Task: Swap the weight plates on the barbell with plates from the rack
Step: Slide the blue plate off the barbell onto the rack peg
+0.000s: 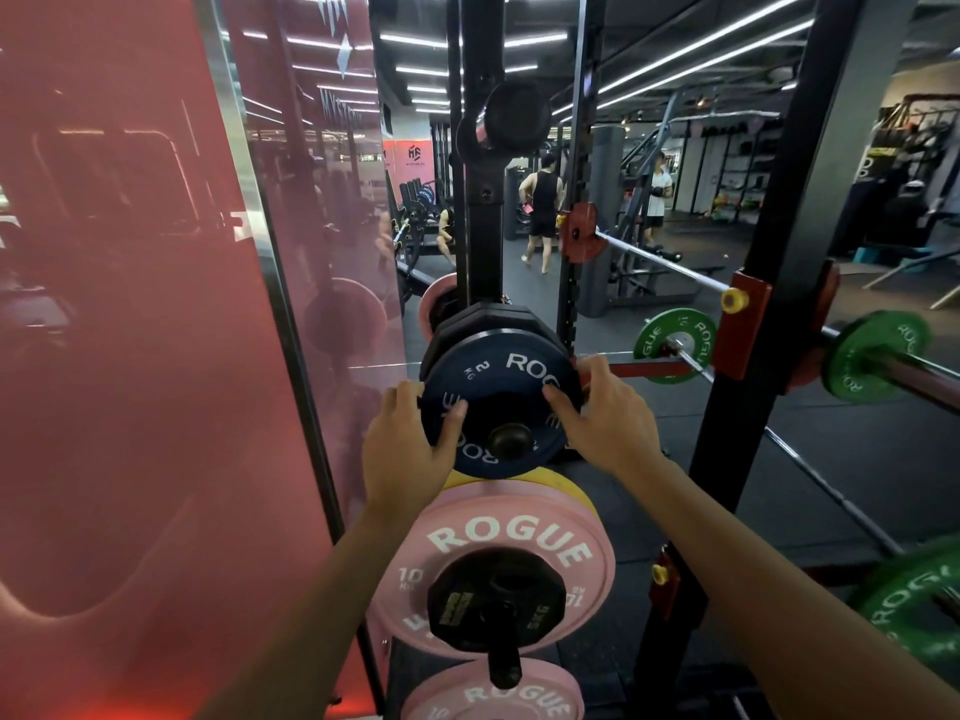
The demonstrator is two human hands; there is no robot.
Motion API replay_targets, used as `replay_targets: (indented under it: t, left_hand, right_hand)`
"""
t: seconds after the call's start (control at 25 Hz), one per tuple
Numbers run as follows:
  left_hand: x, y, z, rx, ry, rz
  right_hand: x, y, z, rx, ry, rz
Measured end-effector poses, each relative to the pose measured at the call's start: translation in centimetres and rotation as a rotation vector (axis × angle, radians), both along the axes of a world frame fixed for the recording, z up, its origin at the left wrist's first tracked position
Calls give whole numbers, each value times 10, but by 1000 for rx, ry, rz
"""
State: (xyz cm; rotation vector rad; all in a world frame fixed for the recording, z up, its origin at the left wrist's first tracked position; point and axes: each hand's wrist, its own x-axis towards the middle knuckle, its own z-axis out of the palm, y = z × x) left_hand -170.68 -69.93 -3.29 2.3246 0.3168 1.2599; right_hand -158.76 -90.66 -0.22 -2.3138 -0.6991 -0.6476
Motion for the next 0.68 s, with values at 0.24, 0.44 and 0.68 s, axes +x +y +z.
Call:
replay_targets:
  t: [0.24,0.44,0.68]
  left_hand:
    - [4,15,13,103,194,61]
    - [-11,11,6,94,123,-16]
    - [-41,-6,1,135,93,-15]
  right_hand:
    - [-3,-6,-2,-50,19,56]
    - [-19,-18,-3,-47,3,41]
    - [-58,-43,-9,-63,-50,40]
